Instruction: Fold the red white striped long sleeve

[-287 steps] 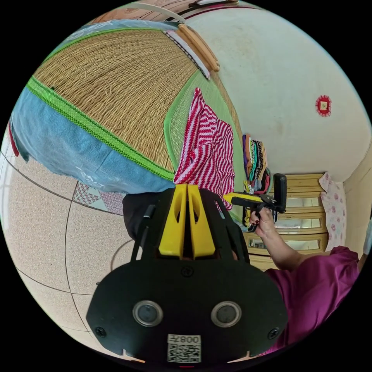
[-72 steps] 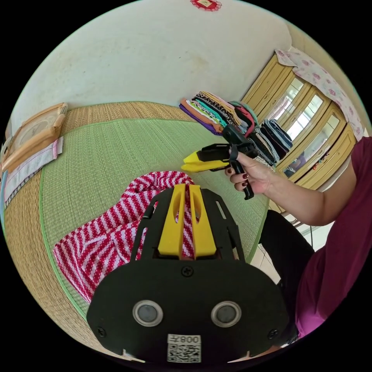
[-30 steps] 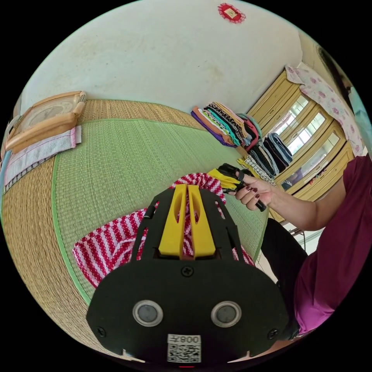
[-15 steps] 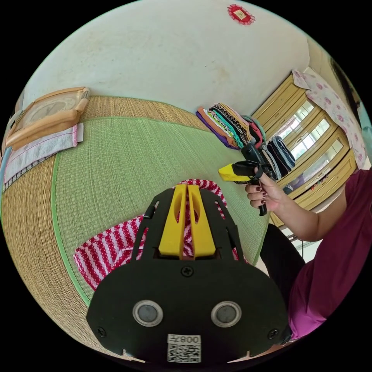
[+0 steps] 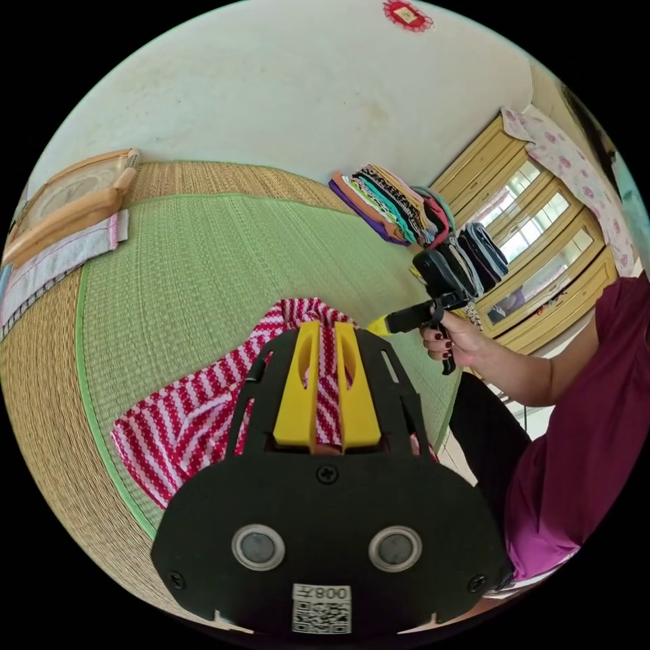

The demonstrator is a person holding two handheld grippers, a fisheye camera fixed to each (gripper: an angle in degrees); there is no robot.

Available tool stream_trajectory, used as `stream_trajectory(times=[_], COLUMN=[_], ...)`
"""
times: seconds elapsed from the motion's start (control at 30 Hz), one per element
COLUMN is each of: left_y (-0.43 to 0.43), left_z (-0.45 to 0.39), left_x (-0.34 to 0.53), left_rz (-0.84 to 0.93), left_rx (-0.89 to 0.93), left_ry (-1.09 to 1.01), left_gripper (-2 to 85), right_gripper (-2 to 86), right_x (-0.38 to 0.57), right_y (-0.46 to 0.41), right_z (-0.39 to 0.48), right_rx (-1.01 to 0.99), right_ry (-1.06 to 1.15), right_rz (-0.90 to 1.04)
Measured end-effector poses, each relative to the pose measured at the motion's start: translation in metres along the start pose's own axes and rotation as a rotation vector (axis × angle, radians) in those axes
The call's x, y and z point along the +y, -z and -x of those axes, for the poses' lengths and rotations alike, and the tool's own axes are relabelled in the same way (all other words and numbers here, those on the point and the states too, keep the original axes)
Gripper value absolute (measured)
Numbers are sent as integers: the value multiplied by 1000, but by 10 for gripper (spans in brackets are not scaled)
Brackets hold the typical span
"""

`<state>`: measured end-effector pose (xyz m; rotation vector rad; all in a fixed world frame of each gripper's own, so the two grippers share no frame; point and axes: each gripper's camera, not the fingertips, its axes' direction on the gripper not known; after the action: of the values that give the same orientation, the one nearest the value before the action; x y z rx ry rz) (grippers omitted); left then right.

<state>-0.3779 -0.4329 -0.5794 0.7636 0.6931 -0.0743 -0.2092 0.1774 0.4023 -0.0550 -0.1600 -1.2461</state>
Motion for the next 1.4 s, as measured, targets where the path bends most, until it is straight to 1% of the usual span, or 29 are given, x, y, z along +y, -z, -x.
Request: stream_trajectory(times=[0.07, 0.13, 0.17, 0.23, 0.33, 0.47, 0.57, 0.73, 0.83, 0.9, 1.0, 1.03, 1.13, 1.2, 1.27, 1.33, 1.4], left_y=[-8, -10, -8, 3, 7, -12, -29, -11, -16, -23, -27, -23, -7, -2, -7, -21, -17], left_z=[0, 3, 4, 1, -11, -10, -1, -15, -15, -10, -4, -6, -17, -22, -23, -19, -20], left_x=[4, 6, 6, 4, 4, 9, 13, 16, 19, 24, 33, 37, 49, 57, 63, 71, 79], left_rz=[32, 20, 10, -70, -93, -7, 51, -50, -23, -8, -17, -35, -105, -113, -76, 31, 19], left_rx=[7, -38, -49, -63, -84, -116, -122, -135, -161, -168, -138, -128, -145, -159, -164, -181, -182], left_ry=[14, 51, 62, 62, 27, 44, 91, 79, 85, 113, 165, 174, 163, 160, 164, 189, 208], left_gripper=[33, 27, 26, 26, 33, 48, 36, 25, 25, 25, 28, 29, 31, 29, 27, 24, 22], right_gripper=[1, 0, 0, 0, 0, 0, 0, 0, 0, 0, 0, 0, 0, 0, 0, 0, 0], right_x=[-9, -15, -20, -29, -41, -46, -44, -31, -25, -28, -40, -43, -45, -46, -48, -48, -46], right_y=[-12, -15, -15, -13, -12, -17, -16, 6, 20, 18, 3, -2, -1, -1, -2, 1, 8], right_z=[7, 12, 15, 17, 17, 12, 8, 31, 44, 45, 32, 24, 18, 20, 20, 23, 33], right_rx=[8, 18, 21, 23, 27, 52, 26, -29, -12, 19, 125, 137, 111, 124, 112, 111, 119], right_ry=[18, 28, 30, 31, 20, -4, -31, 22, 41, 37, -4, -27, -52, -52, -64, -70, -62], right_rz=[31, 26, 15, -7, -23, -15, -26, -74, -125, -114, -54, -37, -64, -62, -56, -63, -89])
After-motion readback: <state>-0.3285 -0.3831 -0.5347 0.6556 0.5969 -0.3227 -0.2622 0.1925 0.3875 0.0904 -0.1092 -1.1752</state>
